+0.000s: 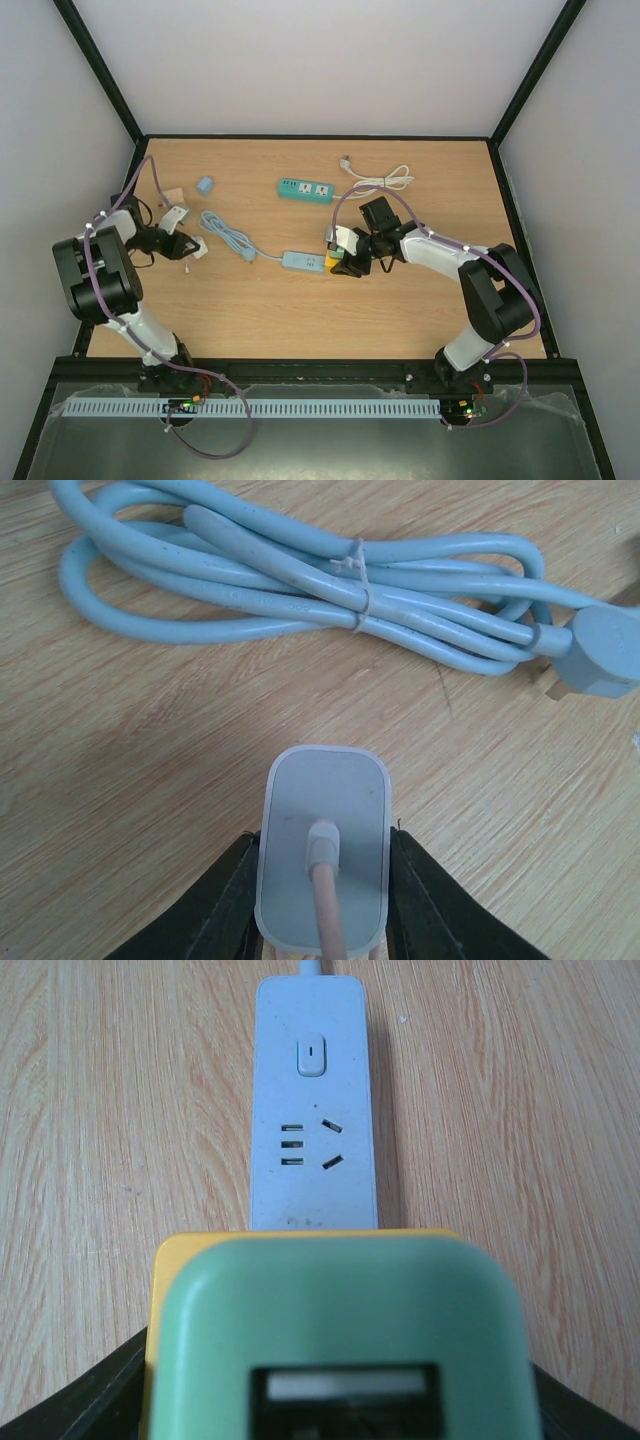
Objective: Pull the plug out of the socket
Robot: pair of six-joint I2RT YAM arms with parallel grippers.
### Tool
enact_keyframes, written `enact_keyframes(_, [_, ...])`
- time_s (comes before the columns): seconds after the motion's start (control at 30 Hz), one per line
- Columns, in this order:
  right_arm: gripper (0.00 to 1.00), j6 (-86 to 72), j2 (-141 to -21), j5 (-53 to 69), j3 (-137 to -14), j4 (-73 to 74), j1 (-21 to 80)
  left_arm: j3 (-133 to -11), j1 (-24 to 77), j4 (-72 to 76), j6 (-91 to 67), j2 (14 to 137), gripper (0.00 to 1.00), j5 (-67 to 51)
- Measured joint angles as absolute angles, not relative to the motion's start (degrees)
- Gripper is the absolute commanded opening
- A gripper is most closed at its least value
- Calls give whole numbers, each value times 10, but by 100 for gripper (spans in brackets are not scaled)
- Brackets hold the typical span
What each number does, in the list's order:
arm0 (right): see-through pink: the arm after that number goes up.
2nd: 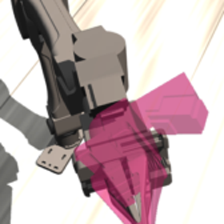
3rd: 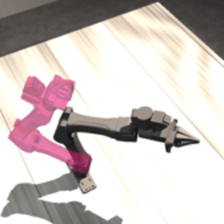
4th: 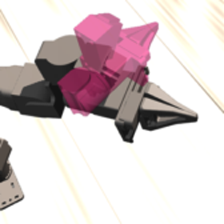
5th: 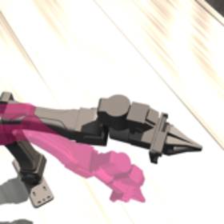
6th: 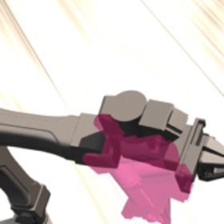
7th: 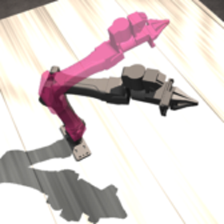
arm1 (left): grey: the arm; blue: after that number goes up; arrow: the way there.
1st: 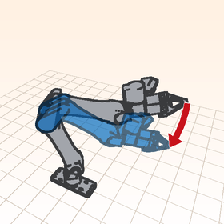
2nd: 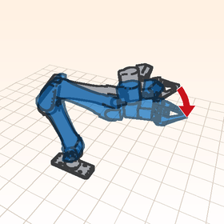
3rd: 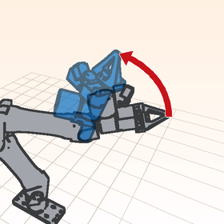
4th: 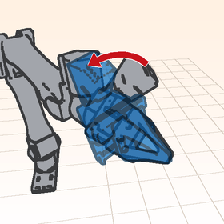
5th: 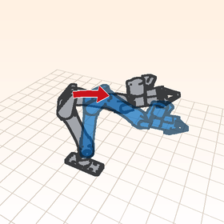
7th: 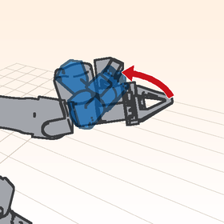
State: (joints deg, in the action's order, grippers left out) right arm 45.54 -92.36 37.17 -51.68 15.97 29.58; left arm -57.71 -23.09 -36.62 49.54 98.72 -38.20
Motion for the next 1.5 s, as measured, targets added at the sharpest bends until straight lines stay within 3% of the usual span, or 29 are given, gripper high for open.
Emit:
enact_keyframes(0.17, [18,456,-924,372,-517,160,296,-583,-240,-354,482,1008,54,-377])
enact_keyframes(0.43, [23,456,-924,373,-517,160,295,-583,-247,-336,468,1020,70,-357])
enact_keyframes(0.63, [37,456,-923,374,-517,160,295,-583,-248,-320,463,1007,85,-349])
enact_keyframes(0.73, [46,456,-922,373,-517,160,295,-583,-248,-315,464,980,87,-347])
enact_keyframes(0.87, [67,456,-921,374,-517,164,291,-584,-248,-315,467,950,89,-348])
enact_keyframes(1.03, [81,455,-921,347,-513,195,283,-589,-239,-318,473,925,91,-352])
enact_keyframes(1.23, [88,449,-920,342,-510,215,277,-590,-188,-318,472,879,99,-350])
enact_keyframes(1.5, [90,442,-894,375,-505,213,247,-607,-119,-305,442,834,100,-367])
